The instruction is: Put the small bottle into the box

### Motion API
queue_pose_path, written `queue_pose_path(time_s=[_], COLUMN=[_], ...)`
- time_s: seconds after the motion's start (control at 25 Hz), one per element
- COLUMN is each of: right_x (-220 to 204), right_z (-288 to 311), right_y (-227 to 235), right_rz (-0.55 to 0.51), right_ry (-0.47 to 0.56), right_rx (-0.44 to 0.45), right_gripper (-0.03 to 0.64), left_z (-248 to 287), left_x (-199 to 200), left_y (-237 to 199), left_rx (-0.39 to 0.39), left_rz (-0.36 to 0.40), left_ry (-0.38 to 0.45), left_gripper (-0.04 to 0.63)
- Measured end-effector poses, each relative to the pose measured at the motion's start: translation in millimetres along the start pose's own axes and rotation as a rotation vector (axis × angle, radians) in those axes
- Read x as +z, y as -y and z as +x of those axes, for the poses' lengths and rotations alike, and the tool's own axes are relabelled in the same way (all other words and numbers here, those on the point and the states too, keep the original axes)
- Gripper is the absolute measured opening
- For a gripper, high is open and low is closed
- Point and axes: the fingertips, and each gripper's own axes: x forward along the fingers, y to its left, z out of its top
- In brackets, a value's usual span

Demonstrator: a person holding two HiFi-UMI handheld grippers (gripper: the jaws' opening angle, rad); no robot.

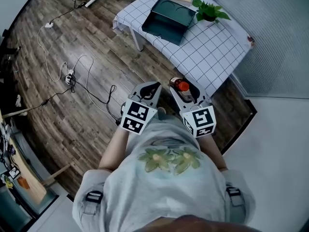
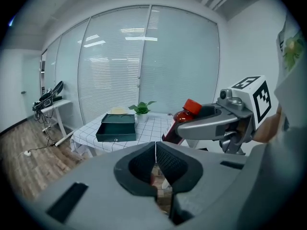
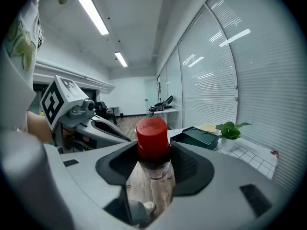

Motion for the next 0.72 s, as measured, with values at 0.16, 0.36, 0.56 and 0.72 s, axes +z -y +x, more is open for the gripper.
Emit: queue_pose_path(time_s=[0.16, 0.36, 0.56, 0.72], right_x=[2, 12, 34, 55], right_z=[13, 30, 60, 86], right_y=[13, 33, 50, 66], right_rz=[-0.005, -0.002, -0.012, -0.016], right_ry=[-0.008, 0.006, 0.021, 0.034], right_rx=[0.008, 0.003, -0.004, -0.006], right_gripper=[0.216, 0.216, 0.216, 0.216], left_z=[15, 36, 53, 68], left_x=[6, 17, 34, 47], left_y=[-13, -27, -57, -92], left_rx=[0.010, 0.001, -0.008, 0.002], left_rz=[-0.015, 0.028, 0.024, 0.027], left_ry=[0.001, -0.008, -0.003, -0.014], left_gripper=[0.012, 0.012, 0.012, 0.012])
